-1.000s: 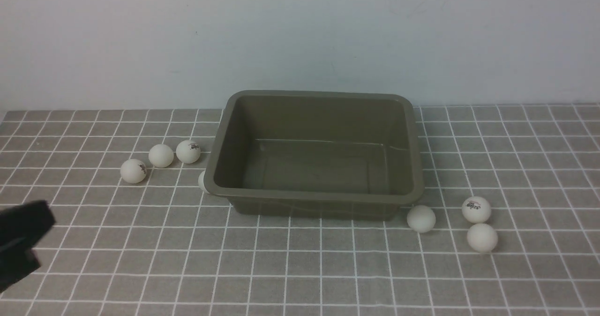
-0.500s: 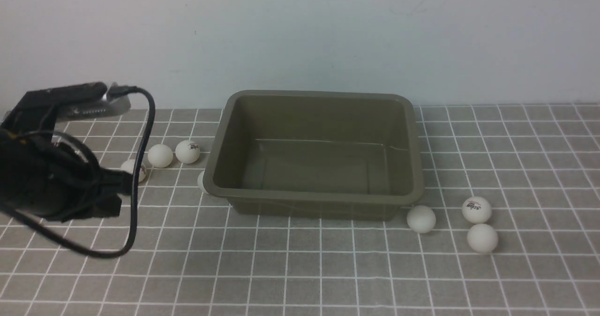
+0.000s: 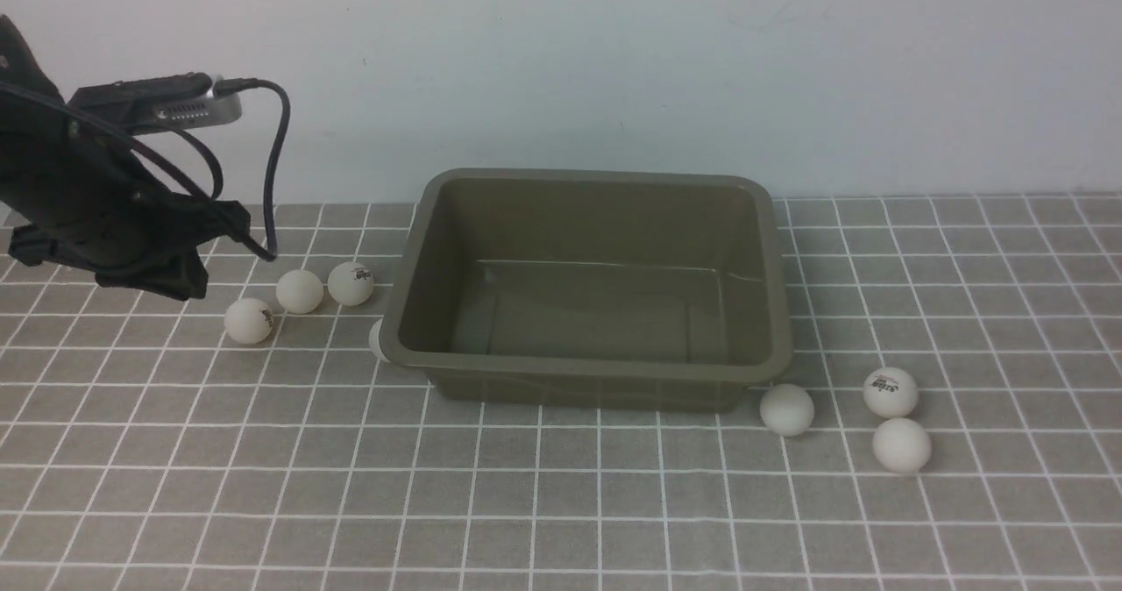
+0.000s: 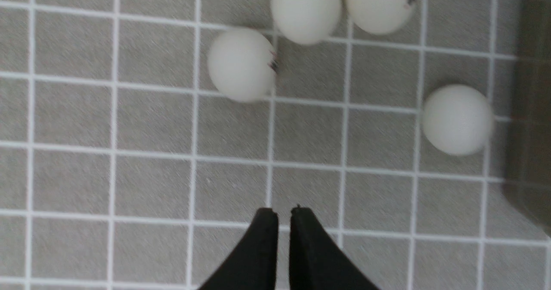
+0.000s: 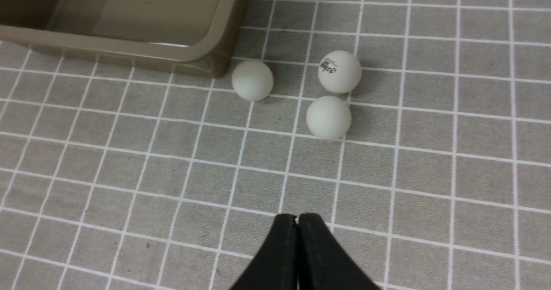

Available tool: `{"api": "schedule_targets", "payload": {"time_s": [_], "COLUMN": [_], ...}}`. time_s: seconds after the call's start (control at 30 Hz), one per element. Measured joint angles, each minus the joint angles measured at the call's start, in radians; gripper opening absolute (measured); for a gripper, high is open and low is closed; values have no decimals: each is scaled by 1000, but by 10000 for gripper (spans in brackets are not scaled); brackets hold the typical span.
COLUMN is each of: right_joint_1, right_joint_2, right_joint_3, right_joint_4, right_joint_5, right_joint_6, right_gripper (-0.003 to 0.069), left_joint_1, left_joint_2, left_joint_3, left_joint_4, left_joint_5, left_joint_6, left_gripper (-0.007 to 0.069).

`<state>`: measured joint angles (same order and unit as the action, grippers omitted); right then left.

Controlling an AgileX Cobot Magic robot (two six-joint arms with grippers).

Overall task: Put the table tennis balls into the box on the grey coffee tablecloth.
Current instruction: 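Reach for and grasp a ping pong ball on the table beside the basket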

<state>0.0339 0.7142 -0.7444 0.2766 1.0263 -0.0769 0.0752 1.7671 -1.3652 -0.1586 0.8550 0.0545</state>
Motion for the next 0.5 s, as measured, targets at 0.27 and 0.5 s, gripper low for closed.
{"api": "schedule_targets", "payload": {"time_s": [0.27,0.5], "right_joint_1": [1,1], "right_joint_2": [1,1], "right_joint_3": [-1,-1], "right_joint_4": [18,18], "right_joint_5": [-8,-8], "right_joint_6": [-13,-13], "right_gripper": [-13,-13], "left_joint_1": [4,4], "left_joint_2": [217,325], "left_joint_3": [-121,-127], "left_joint_4": [16,30], "left_joint_5": [-81,-162], "left_joint_6": [3,4], "left_gripper": [416,543]}}
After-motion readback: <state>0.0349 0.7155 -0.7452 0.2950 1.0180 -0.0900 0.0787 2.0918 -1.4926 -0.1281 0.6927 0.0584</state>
